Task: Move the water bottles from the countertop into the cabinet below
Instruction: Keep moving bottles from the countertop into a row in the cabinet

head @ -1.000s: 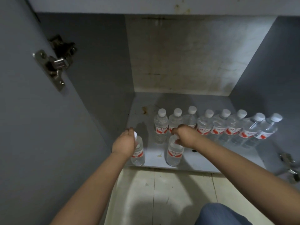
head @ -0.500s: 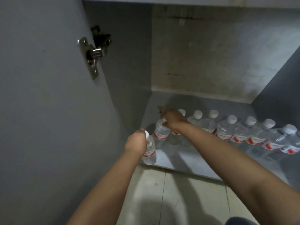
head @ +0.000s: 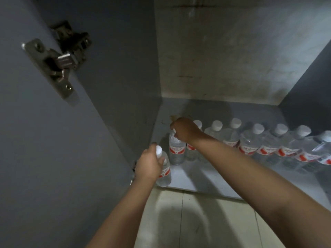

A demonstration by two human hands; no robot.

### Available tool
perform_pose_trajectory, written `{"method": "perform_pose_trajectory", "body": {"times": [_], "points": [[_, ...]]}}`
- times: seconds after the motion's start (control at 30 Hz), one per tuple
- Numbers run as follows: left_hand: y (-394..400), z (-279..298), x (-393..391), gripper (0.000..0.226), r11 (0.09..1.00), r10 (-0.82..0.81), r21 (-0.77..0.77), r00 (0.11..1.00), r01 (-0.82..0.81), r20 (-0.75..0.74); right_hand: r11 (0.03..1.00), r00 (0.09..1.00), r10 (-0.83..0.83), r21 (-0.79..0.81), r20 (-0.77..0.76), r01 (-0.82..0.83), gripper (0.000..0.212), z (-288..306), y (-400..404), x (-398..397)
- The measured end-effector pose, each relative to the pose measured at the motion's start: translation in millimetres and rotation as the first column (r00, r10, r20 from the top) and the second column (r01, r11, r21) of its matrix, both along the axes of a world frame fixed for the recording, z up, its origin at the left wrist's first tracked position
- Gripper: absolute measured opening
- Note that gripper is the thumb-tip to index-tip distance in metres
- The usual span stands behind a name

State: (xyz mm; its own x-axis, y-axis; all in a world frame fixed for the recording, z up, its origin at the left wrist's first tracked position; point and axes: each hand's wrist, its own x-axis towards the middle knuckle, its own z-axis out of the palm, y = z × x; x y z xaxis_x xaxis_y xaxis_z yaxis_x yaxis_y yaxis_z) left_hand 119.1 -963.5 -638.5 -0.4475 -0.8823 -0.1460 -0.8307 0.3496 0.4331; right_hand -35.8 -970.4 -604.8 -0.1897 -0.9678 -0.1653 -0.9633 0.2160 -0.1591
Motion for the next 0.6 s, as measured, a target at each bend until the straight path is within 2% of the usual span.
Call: {"method": "perform_pose_trajectory", "body": {"times": [0.07,0.2,0.4,0.6], "points": [[-1.7,1.4,-2.8,0.037,0.997,0.073,0.036,0.996,-0.072,-0.043,1.000,1.000,0.016,-0.022,-0.001,-0.016,0.024,-3.5,1.2,-1.9],[-17.7,7.8,-14.4,0.022,1.000,-0.002,0.007,0.999,0.002,-0.039,0.999,1.000,0.019,-0.040,0.007,-0.018,0.030,-5.7,-7.2,-8.6],[-61.9,16.6,-42.0,0.039,0.998,-0.057,0.006,0.998,0.057,0.019,0.999,1.000,0.001,-0.033,0.008,-0.001,0.033,-10.3,-14.0,-15.2],[-86.1,6.0,-57.0,0.029,0.980,-0.201,-0.008,0.979,0.201,-0.022,0.995,0.998,-0.051,-0.083,0.023,0.052,0.042,-18.8,-10.4,-9.0]]}}
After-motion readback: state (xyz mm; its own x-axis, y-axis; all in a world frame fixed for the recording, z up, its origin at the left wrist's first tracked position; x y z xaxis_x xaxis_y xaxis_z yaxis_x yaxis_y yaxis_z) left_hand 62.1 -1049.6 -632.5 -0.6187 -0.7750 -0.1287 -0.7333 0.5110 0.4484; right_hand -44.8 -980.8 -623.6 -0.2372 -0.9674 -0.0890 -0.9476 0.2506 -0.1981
